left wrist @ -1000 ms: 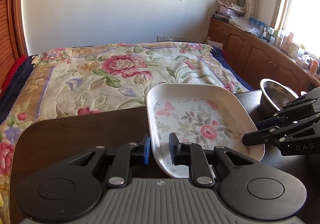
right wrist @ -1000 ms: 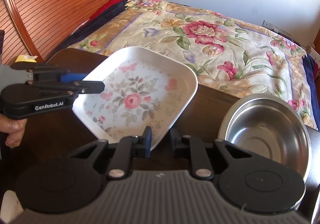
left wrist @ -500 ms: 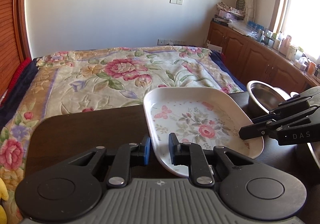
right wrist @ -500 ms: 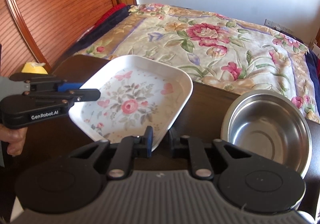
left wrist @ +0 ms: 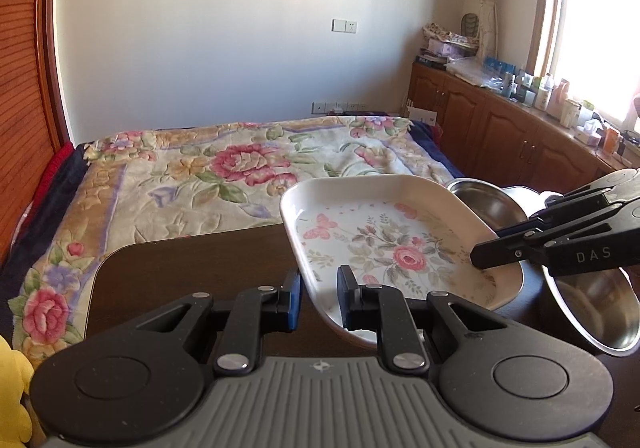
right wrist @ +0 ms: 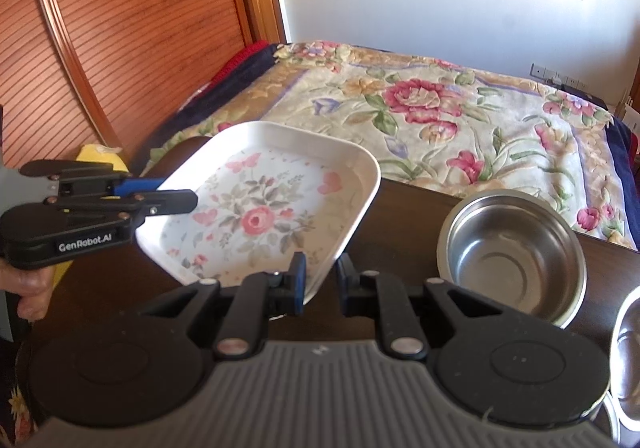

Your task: Organize plates and bowls

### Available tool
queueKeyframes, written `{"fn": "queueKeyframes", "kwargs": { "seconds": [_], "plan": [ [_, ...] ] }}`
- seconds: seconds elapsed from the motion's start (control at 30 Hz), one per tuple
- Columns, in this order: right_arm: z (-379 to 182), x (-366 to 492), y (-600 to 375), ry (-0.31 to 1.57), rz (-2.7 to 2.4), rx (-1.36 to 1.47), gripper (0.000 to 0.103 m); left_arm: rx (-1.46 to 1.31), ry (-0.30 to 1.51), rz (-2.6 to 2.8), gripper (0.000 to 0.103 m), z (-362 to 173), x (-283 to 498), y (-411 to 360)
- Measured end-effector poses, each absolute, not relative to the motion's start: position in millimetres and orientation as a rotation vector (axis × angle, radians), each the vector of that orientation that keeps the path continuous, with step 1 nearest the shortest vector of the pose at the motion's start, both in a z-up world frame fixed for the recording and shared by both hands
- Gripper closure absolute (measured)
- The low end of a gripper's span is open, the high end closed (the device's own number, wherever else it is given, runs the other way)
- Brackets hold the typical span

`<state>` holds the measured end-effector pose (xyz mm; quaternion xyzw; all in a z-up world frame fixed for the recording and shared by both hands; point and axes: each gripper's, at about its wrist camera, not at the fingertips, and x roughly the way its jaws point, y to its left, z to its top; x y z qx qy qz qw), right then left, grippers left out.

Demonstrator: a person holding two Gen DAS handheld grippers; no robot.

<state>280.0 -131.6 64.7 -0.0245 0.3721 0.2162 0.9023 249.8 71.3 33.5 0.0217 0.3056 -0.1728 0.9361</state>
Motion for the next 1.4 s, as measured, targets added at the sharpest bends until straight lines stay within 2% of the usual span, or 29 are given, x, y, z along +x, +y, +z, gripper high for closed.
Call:
{"fn": "queueKeyframes", "kwargs": {
  "seconds": [0.47,0.5,0.6,0.63,0.97,1.4],
  "plan": [
    [75,235,-149,0.722,0.448,-0.036,0.085,0.064,0.593,-0.365,0.082,49,191,56],
    [75,232,-150,0.775,0.55,-0.067,0.085,0.065,0.591,-0.365,0.082,49,188,56],
    [76,223,-155,0.77,0.554,-0.061,0.086,0.065,0.59,-0.366,0.082,49,176,53],
    [76,220,-156,0.719,0.456,-0.014,0.086,0.065,0.589,-0.367,0.082,49,173,52],
    [78,191,-165,0.697,0.47,0.003,0.086,0.069,0.579,-0.375,0.082,53,141,49],
    [67,153,-171,0.684,0.532,0.043,0.086,0.064,0.599,-0.39,0.083,39,95,59]
  ]
}}
